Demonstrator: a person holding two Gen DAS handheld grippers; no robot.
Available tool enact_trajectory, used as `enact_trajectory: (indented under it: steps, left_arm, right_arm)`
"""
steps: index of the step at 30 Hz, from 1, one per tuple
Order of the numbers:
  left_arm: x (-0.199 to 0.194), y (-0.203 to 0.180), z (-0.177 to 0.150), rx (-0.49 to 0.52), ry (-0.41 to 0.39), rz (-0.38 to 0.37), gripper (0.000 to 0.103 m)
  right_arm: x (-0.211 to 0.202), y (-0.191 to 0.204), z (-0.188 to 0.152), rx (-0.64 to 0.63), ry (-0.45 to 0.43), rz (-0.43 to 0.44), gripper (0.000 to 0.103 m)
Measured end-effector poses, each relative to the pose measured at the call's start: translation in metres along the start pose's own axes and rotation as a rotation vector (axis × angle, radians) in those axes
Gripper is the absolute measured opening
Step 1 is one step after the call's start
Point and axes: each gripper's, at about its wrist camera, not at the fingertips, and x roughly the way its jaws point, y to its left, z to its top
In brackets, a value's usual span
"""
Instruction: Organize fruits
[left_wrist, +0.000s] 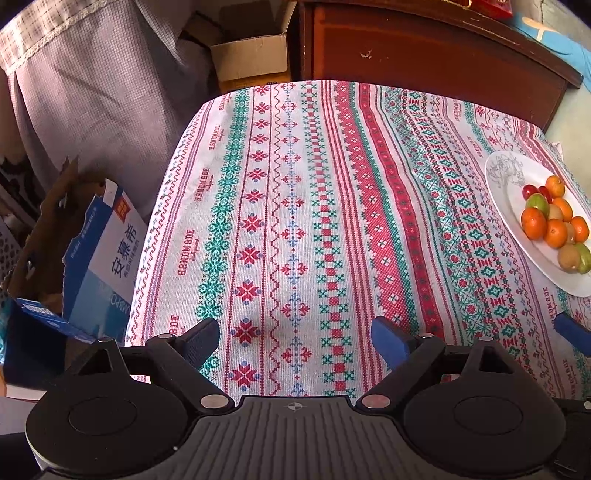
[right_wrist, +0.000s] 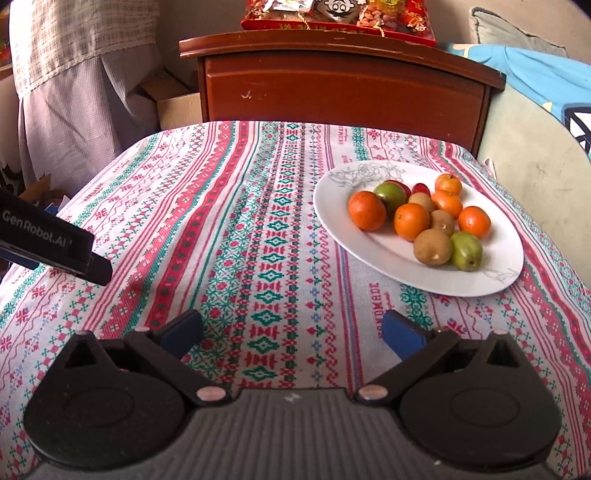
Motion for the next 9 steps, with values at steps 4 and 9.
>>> enact_trajectory:
  steps: [4, 9]
  left_arm:
    - [0.0019, -0.0007, 0.0, 0.009, -0.009, 0.006, 0.094]
    - [0.0066, 0.0003, 0.001, 0.01, -0.01, 0.026, 0.094]
  right_arm:
    - [-0.0001, 0.0004, 0.0002, 0.0, 0.001, 0.0, 0.102]
    - [-0.0001, 0.0006, 0.0003, 0.0, 0.001, 0.0, 0.102]
